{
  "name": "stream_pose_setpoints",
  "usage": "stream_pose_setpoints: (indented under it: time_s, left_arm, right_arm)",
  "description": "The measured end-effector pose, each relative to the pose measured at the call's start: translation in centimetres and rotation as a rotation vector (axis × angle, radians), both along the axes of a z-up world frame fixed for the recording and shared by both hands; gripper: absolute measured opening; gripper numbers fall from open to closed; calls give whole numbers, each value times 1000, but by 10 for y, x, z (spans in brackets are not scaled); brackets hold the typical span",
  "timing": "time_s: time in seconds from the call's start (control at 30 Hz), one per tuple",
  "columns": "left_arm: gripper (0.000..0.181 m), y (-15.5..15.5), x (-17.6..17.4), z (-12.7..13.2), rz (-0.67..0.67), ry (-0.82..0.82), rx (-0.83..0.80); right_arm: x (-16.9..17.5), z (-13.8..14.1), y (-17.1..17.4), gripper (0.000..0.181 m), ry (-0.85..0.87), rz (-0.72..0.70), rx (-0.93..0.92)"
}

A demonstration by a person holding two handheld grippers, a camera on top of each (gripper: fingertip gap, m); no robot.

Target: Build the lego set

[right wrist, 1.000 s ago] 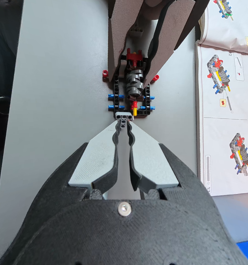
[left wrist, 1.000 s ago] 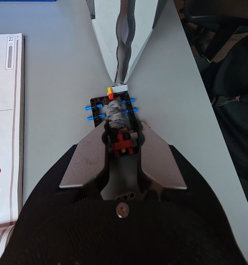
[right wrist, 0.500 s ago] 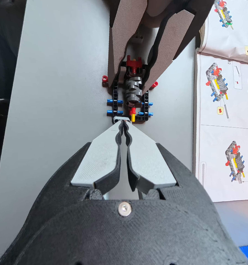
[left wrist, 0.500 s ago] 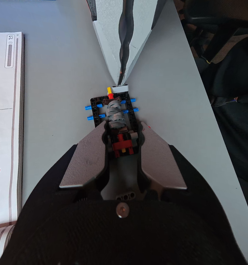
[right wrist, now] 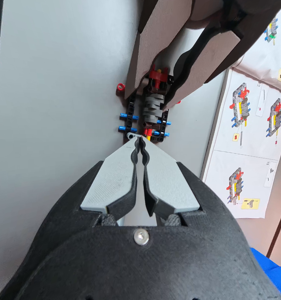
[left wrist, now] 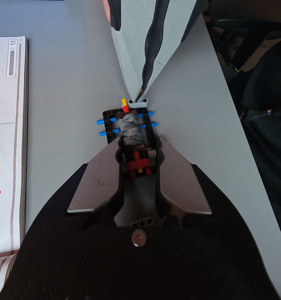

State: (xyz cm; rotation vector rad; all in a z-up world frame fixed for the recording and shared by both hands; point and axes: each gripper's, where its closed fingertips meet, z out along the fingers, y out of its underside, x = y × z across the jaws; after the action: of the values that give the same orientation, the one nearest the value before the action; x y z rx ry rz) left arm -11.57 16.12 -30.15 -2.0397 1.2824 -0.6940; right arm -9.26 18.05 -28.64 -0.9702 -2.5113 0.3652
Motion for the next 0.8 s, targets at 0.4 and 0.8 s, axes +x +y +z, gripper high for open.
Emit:
stream_pose_setpoints:
  time_s: [0.4,0.8]
  left_arm:
    - [39,0,0,0,2,-1,-3]
    - [38,0,0,0,4,-2,-5]
  right_arm:
    - [2,-1,1,0,-19,79,51]
    - [-2,1,-2,0,1,104,95]
